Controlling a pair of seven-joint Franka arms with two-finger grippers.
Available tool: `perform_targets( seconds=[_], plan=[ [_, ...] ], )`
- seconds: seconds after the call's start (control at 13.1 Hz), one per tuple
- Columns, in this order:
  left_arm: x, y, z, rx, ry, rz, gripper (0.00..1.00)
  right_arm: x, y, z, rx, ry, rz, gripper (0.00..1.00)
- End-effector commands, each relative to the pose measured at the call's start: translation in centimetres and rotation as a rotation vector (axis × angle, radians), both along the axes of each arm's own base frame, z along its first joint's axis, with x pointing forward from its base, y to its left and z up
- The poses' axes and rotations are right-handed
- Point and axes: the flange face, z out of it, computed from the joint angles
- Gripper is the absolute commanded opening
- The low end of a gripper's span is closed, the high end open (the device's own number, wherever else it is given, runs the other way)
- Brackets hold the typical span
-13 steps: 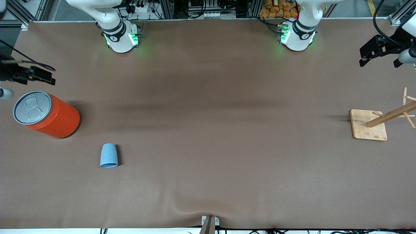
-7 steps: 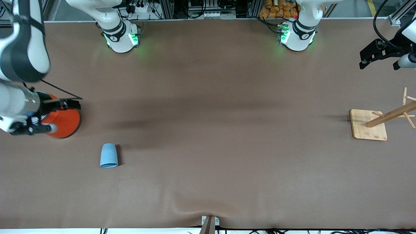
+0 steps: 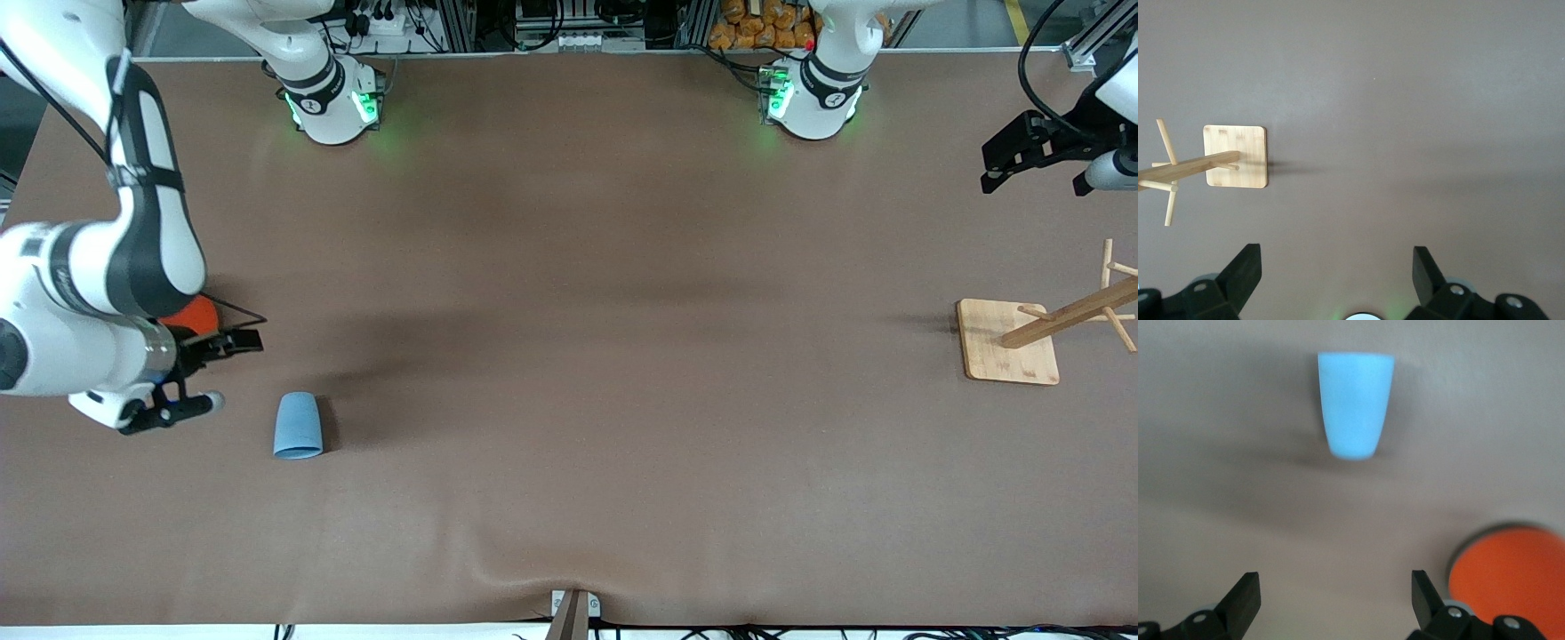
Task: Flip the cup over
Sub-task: 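Lower the open right gripper around the blue cup's body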
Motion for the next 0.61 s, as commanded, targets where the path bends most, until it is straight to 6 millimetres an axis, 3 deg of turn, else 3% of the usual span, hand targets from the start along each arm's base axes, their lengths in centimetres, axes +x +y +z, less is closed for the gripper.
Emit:
perform_targets(
  seconds=[0.0, 0.38, 0.53],
  plan=[
    [0.1, -0.1, 0.3, -0.016, -0.010, -0.019, 1.00, 1.7, -0.7, -3.1, 0.043, -0.047, 0.130, 1.00],
    [0.1, -0.2, 0.1, -0.010, -0.004, -0.028, 1.00, 3.1, 1.1, -7.7, 0.036, -0.107, 0.191, 1.00],
    [0.2, -0.3, 0.0, -0.011, -0.004, -0.031, 1.00, 3.3, 1.1, -8.1, 0.036, -0.124, 0.193, 1.00]
  ],
)
